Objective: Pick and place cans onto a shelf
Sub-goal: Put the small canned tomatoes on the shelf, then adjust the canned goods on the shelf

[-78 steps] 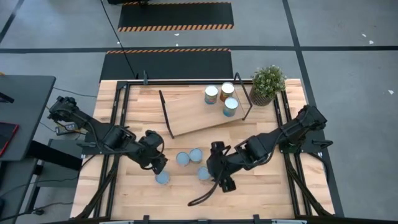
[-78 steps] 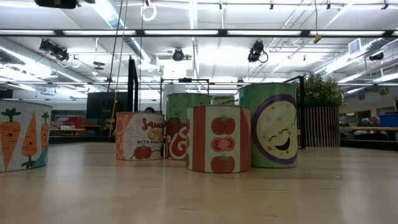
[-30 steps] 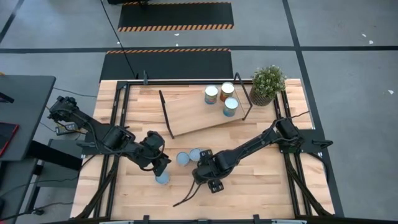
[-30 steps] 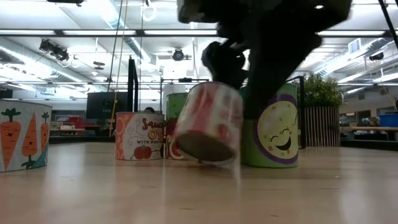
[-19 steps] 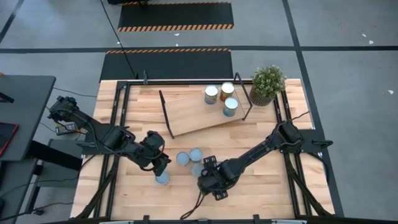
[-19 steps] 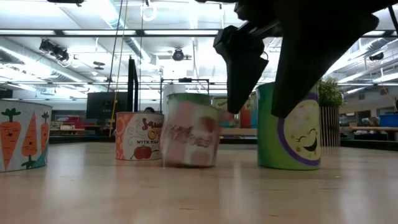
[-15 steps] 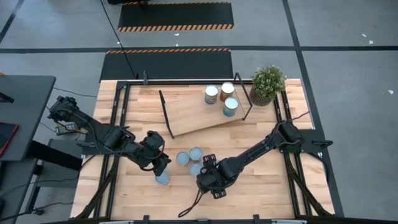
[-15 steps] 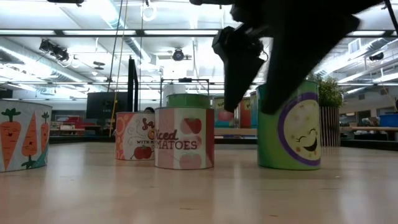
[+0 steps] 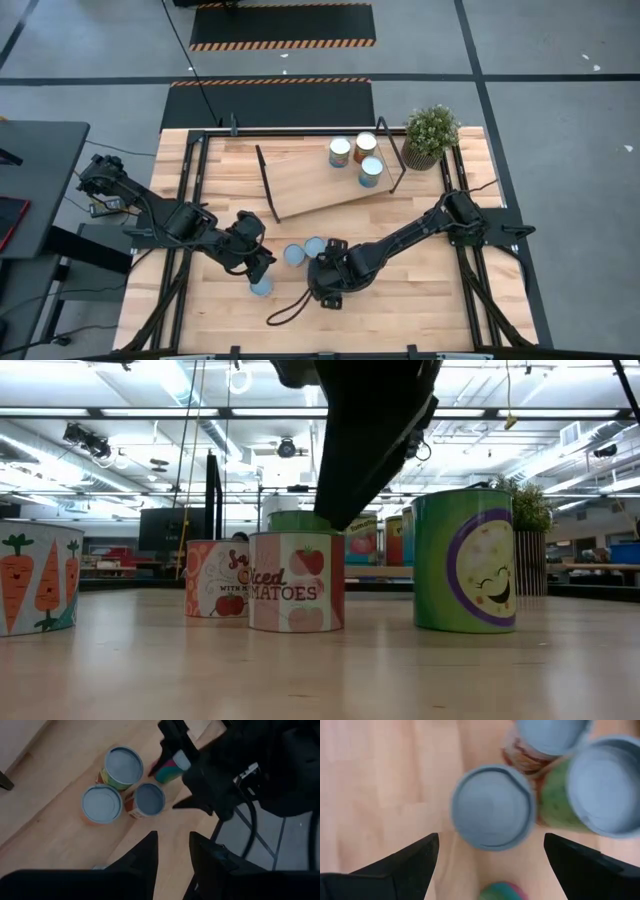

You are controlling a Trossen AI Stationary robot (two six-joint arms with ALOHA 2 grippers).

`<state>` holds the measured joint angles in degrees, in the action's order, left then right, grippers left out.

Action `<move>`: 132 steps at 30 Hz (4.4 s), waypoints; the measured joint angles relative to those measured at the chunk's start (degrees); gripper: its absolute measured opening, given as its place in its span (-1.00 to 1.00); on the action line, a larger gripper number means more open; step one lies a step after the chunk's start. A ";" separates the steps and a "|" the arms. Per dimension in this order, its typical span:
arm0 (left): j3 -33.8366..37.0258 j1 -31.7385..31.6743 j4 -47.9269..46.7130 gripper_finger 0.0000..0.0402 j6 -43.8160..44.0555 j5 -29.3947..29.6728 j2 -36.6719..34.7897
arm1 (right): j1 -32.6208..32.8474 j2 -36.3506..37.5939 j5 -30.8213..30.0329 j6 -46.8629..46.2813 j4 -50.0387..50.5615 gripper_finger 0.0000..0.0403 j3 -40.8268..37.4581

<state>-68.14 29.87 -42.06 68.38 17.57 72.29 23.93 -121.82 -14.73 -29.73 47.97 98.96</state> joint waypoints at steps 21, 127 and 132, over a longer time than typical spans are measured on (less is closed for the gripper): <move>0.01 0.00 0.39 -0.42 -0.09 -0.22 -0.04 | -1.29 -0.04 3.95 -1.72 -9.34 0.97 -6.60; 0.01 -0.17 0.28 -0.42 -11.96 16.25 -0.02 | -35.44 23.80 -6.16 50.75 -5.23 0.74 -24.10; 0.00 -0.15 0.17 -0.42 -12.51 15.69 0.00 | -34.84 24.46 -9.44 51.14 -1.76 0.74 -23.96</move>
<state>-68.14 29.71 -41.89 55.88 33.26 72.29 -10.91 -97.36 -24.17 21.41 46.22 75.00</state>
